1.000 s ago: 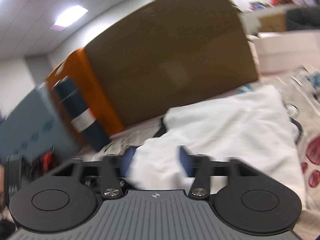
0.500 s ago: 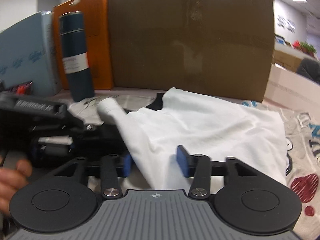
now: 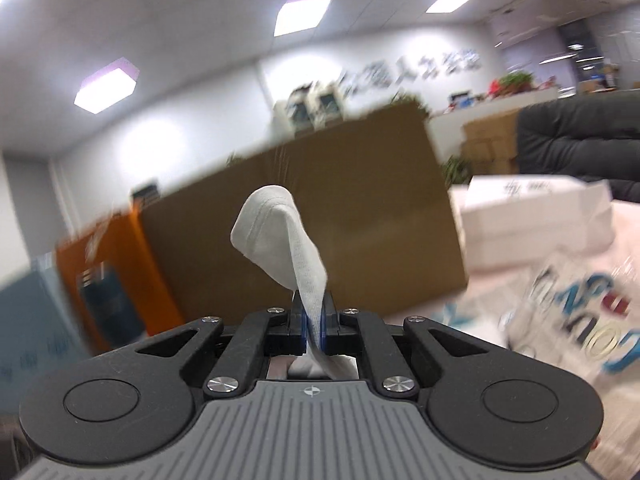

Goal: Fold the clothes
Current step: 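Lift the white T-shirt off the table with both grippers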

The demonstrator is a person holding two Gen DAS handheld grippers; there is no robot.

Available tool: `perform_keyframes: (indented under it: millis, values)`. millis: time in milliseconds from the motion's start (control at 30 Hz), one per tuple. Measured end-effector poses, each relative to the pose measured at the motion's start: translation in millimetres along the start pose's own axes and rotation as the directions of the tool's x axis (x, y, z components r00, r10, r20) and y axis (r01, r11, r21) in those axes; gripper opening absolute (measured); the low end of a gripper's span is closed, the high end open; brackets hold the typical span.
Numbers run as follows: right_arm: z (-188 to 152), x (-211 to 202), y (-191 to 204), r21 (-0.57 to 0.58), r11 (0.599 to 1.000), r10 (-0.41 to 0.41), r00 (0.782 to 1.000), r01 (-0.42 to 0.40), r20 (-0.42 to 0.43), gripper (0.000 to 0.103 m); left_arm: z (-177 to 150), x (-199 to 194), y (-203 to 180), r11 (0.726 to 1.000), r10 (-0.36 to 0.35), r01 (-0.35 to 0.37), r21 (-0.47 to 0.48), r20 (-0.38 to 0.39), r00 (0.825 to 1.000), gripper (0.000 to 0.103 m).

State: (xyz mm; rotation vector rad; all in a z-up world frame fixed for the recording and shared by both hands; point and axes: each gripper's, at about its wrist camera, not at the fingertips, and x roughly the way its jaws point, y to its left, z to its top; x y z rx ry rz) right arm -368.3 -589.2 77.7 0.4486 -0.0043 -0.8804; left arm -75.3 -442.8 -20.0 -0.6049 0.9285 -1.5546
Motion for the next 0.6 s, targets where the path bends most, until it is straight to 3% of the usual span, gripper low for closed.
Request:
perform_keyframes:
  millis: [100,200,367,467,533,600]
  values:
    - [26.2,-7.7,-0.7,0.079,0.997,-0.010,0.999,0.007,0.045,0.005,25.5,-32.1,-5.8,1.000,-0.020,0.021,-0.008,0.108,0.994,0.003]
    - [44.4,-13.5,-2.4,0.148,0.989,0.001,0.997,-0.014,0.083,0.005,51.2,-75.6,-10.4,1.000,-0.020,0.017,0.013,0.224,0.974,0.003]
    - [41.3,-21.0,2.6,0.241,0.968,0.046,0.992,-0.073,0.118,0.005,90.7,-161.5,-22.7,0.993,0.018,-0.066,0.101,0.418,0.908,0.003]
    - [36.4,-26.0,6.9,0.295,0.949,0.075,0.987,-0.114,0.139,0.005,104.9,-215.2,-32.5,0.981,0.027,-0.118,0.156,0.491,0.871,0.003]
    - [26.0,-39.7,15.2,0.311,0.937,0.114,0.980,-0.161,0.164,0.005,106.1,-243.2,-35.3,0.970,0.028,-0.146,0.197,0.501,0.865,0.003]
    - [8.8,-62.2,20.2,0.298,0.935,0.145,0.974,-0.193,0.176,0.005,97.0,-267.3,-36.5,0.954,0.035,-0.174,0.244,0.486,0.873,0.003]
